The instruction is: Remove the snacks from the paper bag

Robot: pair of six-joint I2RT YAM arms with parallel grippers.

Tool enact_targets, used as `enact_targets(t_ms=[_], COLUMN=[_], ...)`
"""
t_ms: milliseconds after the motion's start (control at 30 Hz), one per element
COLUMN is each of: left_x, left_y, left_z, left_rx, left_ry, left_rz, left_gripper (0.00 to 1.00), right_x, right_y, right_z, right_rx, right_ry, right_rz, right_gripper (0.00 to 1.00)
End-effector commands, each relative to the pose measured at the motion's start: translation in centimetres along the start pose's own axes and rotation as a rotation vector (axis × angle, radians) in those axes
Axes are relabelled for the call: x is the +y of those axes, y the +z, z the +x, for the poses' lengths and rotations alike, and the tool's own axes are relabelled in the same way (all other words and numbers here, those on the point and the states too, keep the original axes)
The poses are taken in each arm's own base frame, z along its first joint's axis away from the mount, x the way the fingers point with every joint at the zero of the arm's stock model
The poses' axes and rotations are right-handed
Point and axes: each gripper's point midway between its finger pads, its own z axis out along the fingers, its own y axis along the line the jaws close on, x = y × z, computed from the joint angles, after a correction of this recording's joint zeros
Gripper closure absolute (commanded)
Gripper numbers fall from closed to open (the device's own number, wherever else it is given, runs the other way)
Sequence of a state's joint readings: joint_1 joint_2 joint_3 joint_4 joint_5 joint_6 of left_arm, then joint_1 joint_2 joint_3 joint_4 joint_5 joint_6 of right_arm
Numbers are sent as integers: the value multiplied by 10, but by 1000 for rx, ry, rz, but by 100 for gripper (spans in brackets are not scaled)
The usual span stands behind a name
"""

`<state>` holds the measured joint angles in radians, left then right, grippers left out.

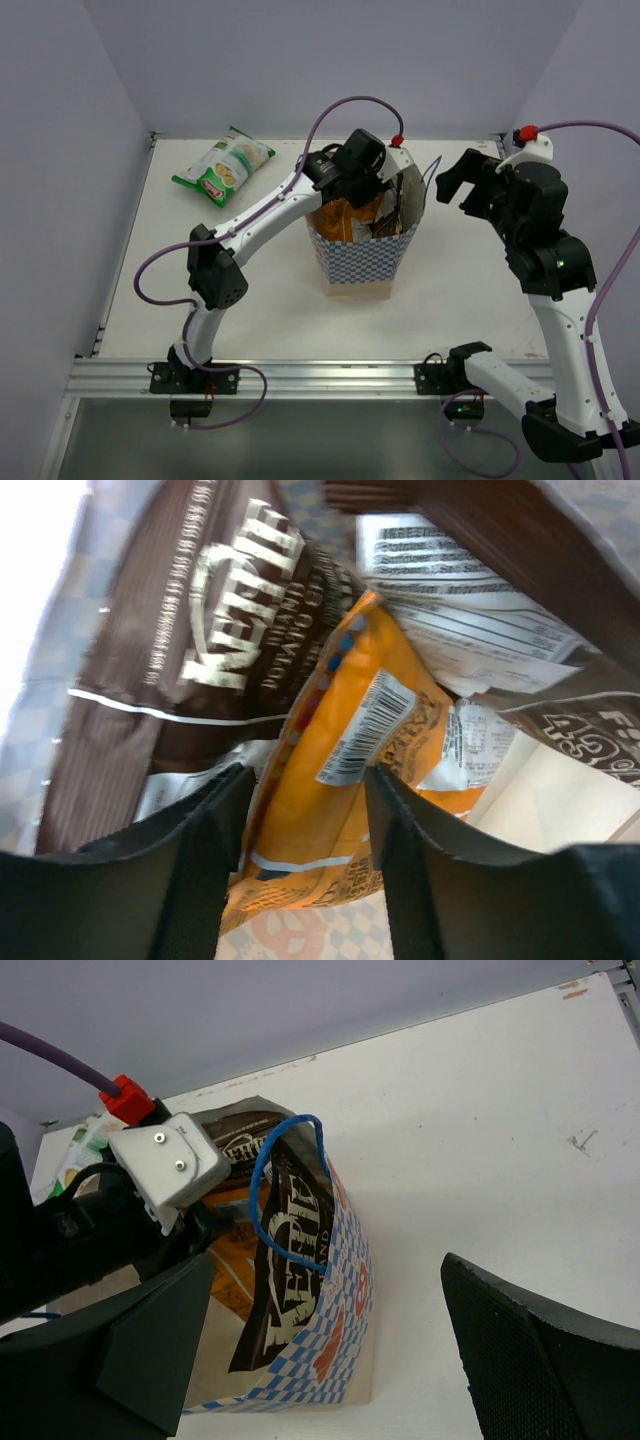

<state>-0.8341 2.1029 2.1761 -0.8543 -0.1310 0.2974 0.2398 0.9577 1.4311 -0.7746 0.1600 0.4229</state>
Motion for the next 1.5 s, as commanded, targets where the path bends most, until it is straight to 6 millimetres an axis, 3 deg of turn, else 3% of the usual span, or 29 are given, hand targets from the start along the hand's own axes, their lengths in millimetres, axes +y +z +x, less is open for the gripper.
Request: enact_targets(t_ms=[0,133,233,333,567,967,1133,1333,1467], left_x=[18,31,36,41,54,99,108,140,173], left_y=[-14,-38,-50,-59,-90,-180,-203,-234,-271], left_z=[-19,-44,-53,-56,-71,-121,-137,-153,-161], left_rx=[-54,-144,-183,-197,-270,-529,-642,-749,-829], left_ry=[-1,-5,-3,1,-3,-61,-82,-138,-208], left_rz=[-49,-83,-103,-121,-167,-354,-397,-576,-736], left_gripper=[49,70,90,100,100,100,100,100,100], right_x=[2,1,1,1,-3,-4,-5,-3,-3], right_y=[-2,-3,-5,-8,-13,-21,-22,-26,-29], right_z=[-3,2,5,10,18,27,32,37,40], right_rx=[-6,1,1,1,0,-2,0,6,7], right_ry=[-18,-20,-11,-5,-2,1,5,8,9], right_rz=[-21,-22,-30,-42,-46,-70,-79,-100,-108], right_gripper=[1,1,1,1,1,1,1,1,1])
